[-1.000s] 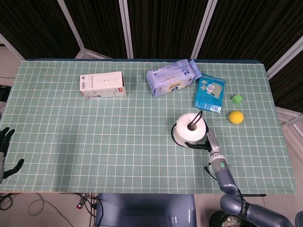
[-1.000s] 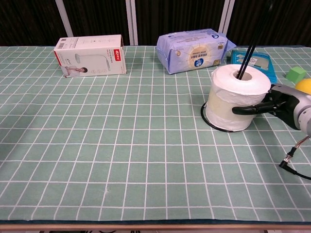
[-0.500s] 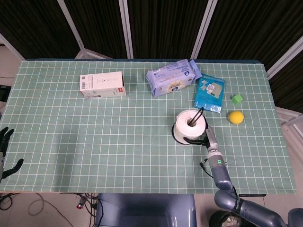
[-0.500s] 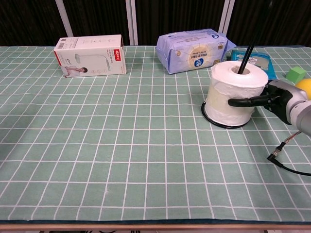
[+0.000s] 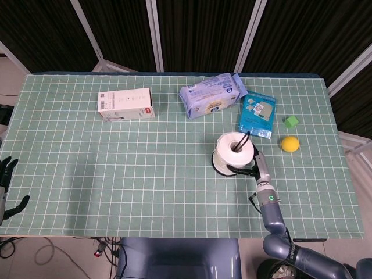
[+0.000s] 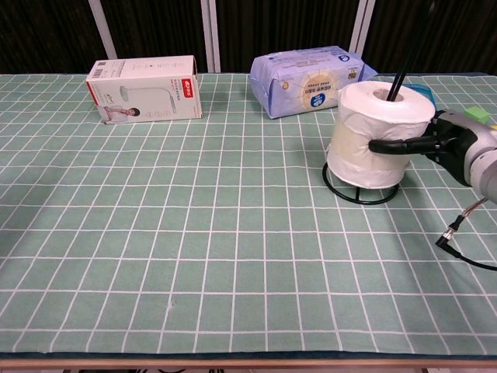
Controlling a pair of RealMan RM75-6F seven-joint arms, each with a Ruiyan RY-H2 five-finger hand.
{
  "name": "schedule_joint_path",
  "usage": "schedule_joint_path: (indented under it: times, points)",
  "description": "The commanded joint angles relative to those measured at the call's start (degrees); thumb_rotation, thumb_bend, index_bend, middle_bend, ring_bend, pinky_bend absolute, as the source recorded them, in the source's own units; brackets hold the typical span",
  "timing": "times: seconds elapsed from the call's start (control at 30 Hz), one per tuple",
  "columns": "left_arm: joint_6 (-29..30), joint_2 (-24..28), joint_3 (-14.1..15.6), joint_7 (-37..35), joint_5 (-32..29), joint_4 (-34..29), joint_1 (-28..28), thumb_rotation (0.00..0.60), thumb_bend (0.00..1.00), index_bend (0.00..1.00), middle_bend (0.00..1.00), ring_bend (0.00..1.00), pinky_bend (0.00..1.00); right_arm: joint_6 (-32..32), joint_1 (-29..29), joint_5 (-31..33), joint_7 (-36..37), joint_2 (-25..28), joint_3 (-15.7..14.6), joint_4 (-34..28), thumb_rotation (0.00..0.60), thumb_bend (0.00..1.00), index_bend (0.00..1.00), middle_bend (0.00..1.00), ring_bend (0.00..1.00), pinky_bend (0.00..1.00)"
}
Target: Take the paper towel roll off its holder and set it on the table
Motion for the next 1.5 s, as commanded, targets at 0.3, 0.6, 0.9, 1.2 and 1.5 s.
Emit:
schedule_joint_path:
  times: [0.3, 0.6, 0.9, 1.2, 1.5]
  points:
    - [0.22, 0.11, -0.08, -0.03, -0.22, -0.27, 0.15, 0.600, 0.24, 0.06, 0.00, 0.00, 0.00, 0.49, 0.05, 0.27, -4.07, 11.10, 5.21, -13.39, 0.600, 0.00, 0.26, 0.23, 0.30, 0.09]
    - [0.22, -0.07, 0.15, 0.56, 0.06, -0.53, 0.15, 0.600, 0.24, 0.05, 0.00, 0.00, 0.00, 1.88, -1.06, 4.88, -9.18, 25.18, 12.47, -28.33, 0.600, 0.00, 0.26, 0.23, 0.30, 0.09]
    - [0.39, -0.10, 0.32, 0.70, 0.35, -0.75, 0.26, 0.600, 0.24, 0.05, 0.00, 0.00, 0.00, 5.37, -1.51, 10.18, -16.00, 38.23, 18.90, -38.22, 0.600, 0.00, 0.26, 0.23, 0.30, 0.09]
    - [0.71, 0.10, 0.42, 0.43, 0.64, -0.89, 0.44, 0.600, 0.24, 0.05, 0.00, 0.00, 0.00, 4.59, -2.17, 15.43, -19.02, 44.55, 17.99, -35.16, 0.600, 0.00, 0.26, 0.23, 0.30, 0.10]
    - [0.47, -0.02, 0.45, 0.74, 0.59, -0.81, 0.35, 0.600, 0.24, 0.05, 0.00, 0.00, 0.00, 2.54, -9.75, 7.70, -13.59, 46.71, 10.17, -31.35, 0.600, 0.00, 0.26, 0.23, 0.30, 0.10]
